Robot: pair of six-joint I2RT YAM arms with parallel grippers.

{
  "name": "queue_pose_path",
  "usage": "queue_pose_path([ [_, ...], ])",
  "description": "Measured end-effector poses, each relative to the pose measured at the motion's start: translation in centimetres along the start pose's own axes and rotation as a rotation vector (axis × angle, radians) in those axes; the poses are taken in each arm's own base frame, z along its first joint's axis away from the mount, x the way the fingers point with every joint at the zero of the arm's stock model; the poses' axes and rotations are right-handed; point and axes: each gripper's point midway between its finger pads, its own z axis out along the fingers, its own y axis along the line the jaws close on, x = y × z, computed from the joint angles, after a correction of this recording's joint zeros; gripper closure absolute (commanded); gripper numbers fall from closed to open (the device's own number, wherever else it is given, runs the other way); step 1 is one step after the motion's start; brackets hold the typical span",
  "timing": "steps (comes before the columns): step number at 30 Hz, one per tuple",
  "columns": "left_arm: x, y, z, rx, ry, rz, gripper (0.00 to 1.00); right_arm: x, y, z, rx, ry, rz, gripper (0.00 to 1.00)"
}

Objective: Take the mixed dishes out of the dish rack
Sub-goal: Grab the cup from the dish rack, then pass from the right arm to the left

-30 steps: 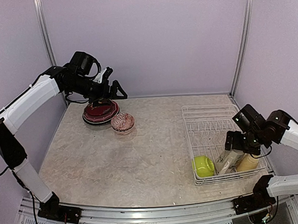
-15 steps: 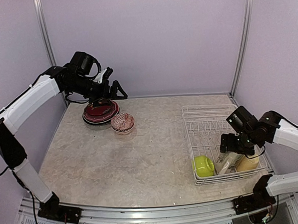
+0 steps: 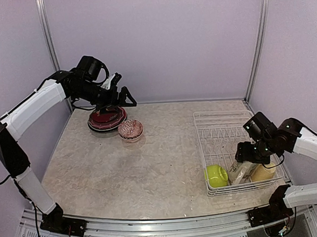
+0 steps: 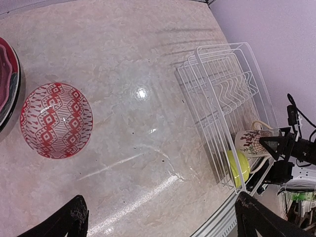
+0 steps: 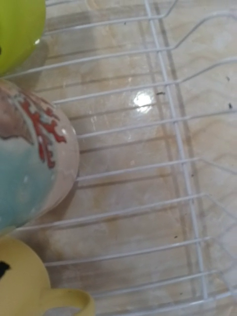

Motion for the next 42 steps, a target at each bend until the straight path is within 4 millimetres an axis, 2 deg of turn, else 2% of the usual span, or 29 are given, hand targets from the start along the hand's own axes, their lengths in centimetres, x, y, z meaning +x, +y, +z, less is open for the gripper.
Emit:
queue_pose_path([
  [5, 0.0, 0.0, 0.0, -0.003, 0.0, 0.001, 0.01, -1.4, 0.9, -0.9, -0.016, -0.028, -0.028, 0.98],
  [6, 0.0, 0.0, 0.0, -0.004, 0.0, 0.001, 0.01, -1.8, 1.1, -1.1, -0.019, -0.036, -0.033, 1.0],
  [11, 0.0, 0.0, 0.1, -0.005, 0.0, 0.002, 0.01, -4.1, 2.4, -2.3, -0.041, -0.084, -0.047, 1.0],
  [16, 0.1, -0.1, 0.1, -0.003, 0.001, 0.004, 0.01, -5.5, 2.8, -3.6, -0.045, -0.126, -0.053, 1.0],
  [30, 0.1, -0.2, 0.1, 0.001, 0.003, 0.005, 0.01, -7.5, 4.1, -6.3, -0.144, -0.189, -0.016, 1.0],
  [36, 0.3, -0.6, 0.1, 0.022, 0.011, 0.001, 0.01, -9.1, 6.7, -8.6, -0.304, -0.248, 0.014, 1.0],
  [42, 0.2, -2.2, -0.2, 0.159, 0.033, -0.042, 0.01, -11.6, 11.8, -9.8, -0.511, -0.282, 0.024, 1.0],
])
